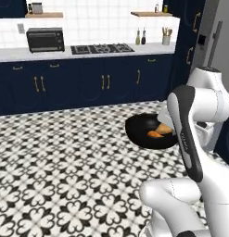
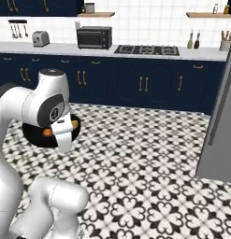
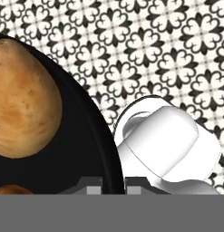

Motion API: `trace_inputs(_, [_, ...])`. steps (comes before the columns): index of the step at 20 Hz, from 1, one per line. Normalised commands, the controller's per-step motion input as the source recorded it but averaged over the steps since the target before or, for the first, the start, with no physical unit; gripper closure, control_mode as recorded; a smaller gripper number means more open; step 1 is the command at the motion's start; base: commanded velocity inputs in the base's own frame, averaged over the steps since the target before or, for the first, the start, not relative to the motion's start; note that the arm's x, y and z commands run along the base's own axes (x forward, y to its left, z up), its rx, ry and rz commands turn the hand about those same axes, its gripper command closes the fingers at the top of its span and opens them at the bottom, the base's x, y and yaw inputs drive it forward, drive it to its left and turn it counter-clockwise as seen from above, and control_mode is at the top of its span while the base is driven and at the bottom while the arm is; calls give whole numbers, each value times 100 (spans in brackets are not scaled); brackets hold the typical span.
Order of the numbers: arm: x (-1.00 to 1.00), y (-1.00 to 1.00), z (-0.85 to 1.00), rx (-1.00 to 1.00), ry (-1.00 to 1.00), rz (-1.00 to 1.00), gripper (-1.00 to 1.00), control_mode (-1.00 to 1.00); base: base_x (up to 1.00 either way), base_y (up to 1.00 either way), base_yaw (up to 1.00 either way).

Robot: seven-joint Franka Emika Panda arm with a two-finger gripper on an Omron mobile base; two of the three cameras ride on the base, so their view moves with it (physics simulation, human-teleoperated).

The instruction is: Pick the chicken drumstick and potato from their plates and place them in the bowl. Then put the bowl in the fridge.

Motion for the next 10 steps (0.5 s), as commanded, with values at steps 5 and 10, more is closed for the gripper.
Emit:
trace_inputs(5, [0, 0, 0, 0, 0, 0, 100, 100, 100, 0, 2])
trace_inputs(10, [0, 0, 0, 0, 0, 0, 100, 100, 100, 50, -32])
